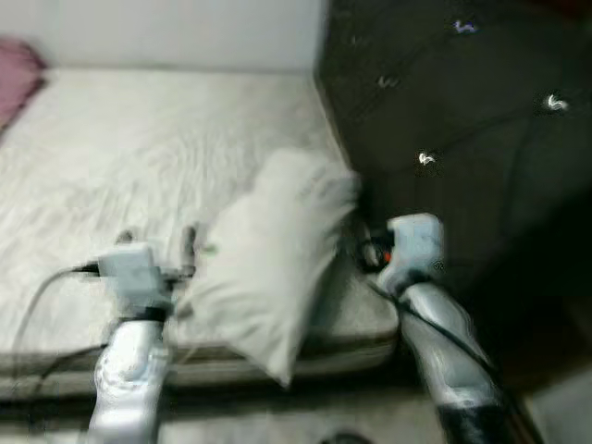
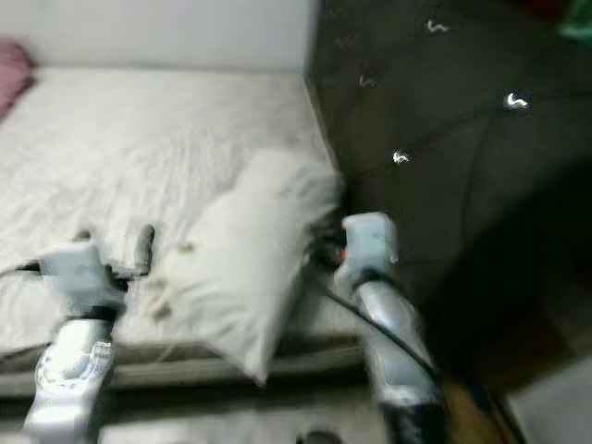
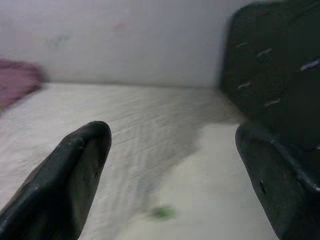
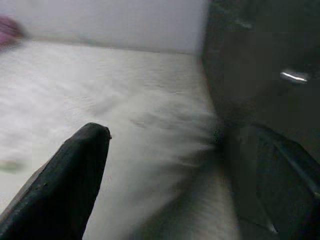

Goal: Clean up the room

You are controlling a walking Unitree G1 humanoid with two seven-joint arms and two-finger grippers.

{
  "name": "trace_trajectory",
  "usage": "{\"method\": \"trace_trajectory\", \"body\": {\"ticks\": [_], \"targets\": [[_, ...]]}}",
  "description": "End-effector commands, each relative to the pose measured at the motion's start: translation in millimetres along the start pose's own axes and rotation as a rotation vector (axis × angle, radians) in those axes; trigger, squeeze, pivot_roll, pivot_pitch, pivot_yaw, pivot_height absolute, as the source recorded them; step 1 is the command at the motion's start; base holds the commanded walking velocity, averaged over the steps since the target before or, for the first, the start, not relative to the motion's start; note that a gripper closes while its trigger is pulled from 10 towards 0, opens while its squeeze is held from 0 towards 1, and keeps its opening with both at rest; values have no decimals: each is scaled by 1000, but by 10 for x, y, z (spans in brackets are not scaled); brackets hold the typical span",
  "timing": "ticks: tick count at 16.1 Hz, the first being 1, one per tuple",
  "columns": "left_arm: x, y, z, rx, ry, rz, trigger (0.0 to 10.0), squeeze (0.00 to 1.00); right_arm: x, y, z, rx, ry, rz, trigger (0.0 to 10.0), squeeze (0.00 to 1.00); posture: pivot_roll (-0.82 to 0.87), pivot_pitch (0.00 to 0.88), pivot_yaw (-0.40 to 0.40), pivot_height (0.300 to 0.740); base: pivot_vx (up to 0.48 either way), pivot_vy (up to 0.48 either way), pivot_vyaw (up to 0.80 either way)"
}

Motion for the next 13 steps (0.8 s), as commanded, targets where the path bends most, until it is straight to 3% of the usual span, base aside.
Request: {"method": "trace_trajectory", "body": {"ticks": [1,8,13], "targets": [[111,23,29,-5,-23,25,10000,0,87,-63,161,-58,-10,18,10000,0,-18,0,-36,740,337,0,0],[279,62,25,7,-79,160,10000,0,75,-72,163,-56,-24,17,10000,0,-6,0,-38,740,37,0,0],[341,145,26,13,-109,178,10000,0,57,-57,191,-67,-17,-3,10000,0,2,0,-43,740,0,0,0]]}}
Point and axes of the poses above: a point about 5 cm out from each wrist's last joint towards the gripper, its own y axis pointing back from the gripper into the wrist, its own z axis along the axis of the wrist's last joint, x = y × z, the point moved 1 cm from there along -y, pointing out of the wrist towards the gripper, and after that the axes turned 8 degrees about y, right-handed, at the moved point
